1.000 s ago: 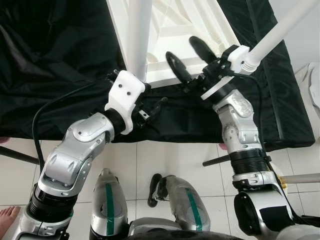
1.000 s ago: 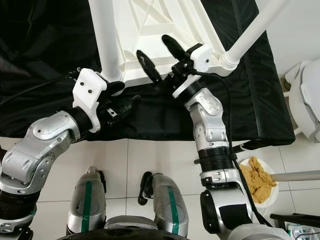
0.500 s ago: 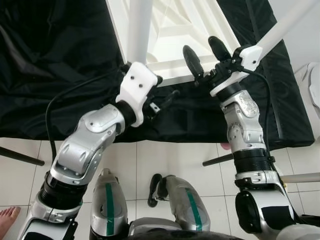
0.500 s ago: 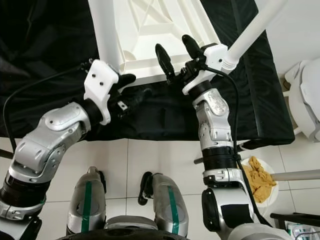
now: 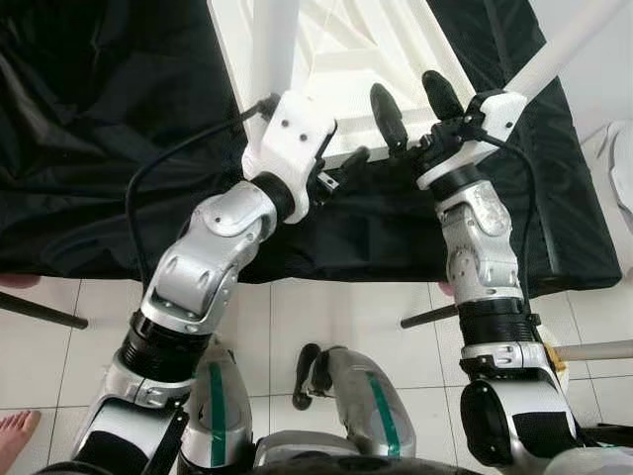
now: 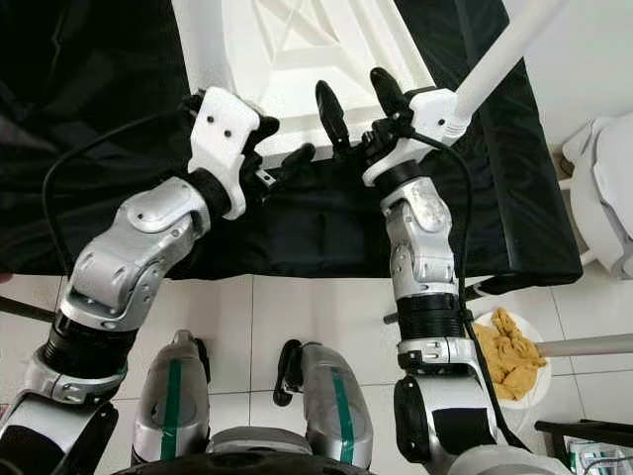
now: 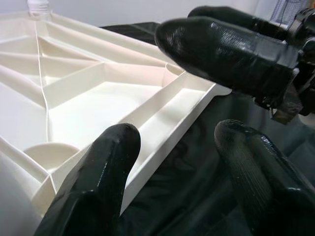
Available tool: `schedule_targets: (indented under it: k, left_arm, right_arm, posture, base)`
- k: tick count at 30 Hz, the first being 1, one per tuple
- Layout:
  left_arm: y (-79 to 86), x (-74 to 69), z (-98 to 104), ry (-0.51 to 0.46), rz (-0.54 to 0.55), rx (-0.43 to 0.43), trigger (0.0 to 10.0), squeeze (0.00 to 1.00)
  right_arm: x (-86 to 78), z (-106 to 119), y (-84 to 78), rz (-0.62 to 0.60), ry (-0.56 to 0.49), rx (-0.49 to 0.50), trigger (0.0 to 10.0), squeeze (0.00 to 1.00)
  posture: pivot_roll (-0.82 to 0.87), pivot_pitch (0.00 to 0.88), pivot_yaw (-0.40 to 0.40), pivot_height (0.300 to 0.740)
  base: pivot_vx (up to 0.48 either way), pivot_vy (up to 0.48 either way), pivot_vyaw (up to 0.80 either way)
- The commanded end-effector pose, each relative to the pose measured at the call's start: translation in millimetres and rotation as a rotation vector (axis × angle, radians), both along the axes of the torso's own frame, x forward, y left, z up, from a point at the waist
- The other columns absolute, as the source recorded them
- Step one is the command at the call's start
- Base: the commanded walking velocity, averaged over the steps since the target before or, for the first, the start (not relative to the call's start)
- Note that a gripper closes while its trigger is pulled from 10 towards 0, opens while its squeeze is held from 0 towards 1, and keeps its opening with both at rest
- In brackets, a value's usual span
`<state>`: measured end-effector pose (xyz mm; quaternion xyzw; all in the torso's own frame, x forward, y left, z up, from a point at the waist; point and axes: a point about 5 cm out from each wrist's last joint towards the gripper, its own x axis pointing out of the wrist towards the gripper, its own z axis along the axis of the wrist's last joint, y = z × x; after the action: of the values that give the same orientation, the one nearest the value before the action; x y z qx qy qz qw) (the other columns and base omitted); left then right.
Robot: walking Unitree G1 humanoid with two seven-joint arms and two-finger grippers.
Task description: Building children table
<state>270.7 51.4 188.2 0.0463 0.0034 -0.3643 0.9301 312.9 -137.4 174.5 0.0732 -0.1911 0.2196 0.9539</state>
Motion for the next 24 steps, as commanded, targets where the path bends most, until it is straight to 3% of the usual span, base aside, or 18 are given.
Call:
schedule_targets:
  k: [1, 4, 10, 12, 24]
  left_arm:
    - [1.7, 4.6, -3.7, 0.009, 0.078, 0.015, 10.0, 0.00]
    - [12.9, 10.9, -7.4, 0.021, 0.150, 0.023, 10.0, 0.00]
    - [20.3, 14.4, -9.7, 0.026, 0.193, 0.028, 10.0, 0.00]
    - [31.1, 18.0, -14.3, 0.031, 0.236, 0.044, 10.0, 0.00]
    - [50.6, 23.6, -23.8, 0.041, 0.295, 0.078, 10.0, 0.00]
  right_arm:
    - [-3.8, -1.3, 0.0, 0.006, 0.002, 0.001, 10.0, 0.00]
    - [-9.8, -0.7, 4.0, 0.050, 0.002, 0.003, 10.0, 0.00]
    - [-14.1, -1.0, 4.9, 0.070, 0.007, 0.006, 10.0, 0.00]
    - [-22.9, -4.5, 5.8, 0.102, 0.023, 0.005, 10.0, 0.00]
    - [-42.8, -11.8, 5.4, 0.137, 0.052, 0.005, 10.0, 0.00]
  posture:
    - [0.12, 0.085, -0.125, 0.740]
    - [0.12, 0.080, -0.125, 0.740]
    - [0.12, 0.079, -0.125, 0.740]
    - [0.12, 0.070, -0.124, 0.740]
    - [0.11, 0.055, -0.120, 0.740]
  base:
    - [0.000, 0.000, 0.00]
    - [0.000, 0.000, 0.00]
    - [0.000, 0.000, 0.00]
    - [0.000, 0.000, 0.00]
    - [0.000, 0.000, 0.00]
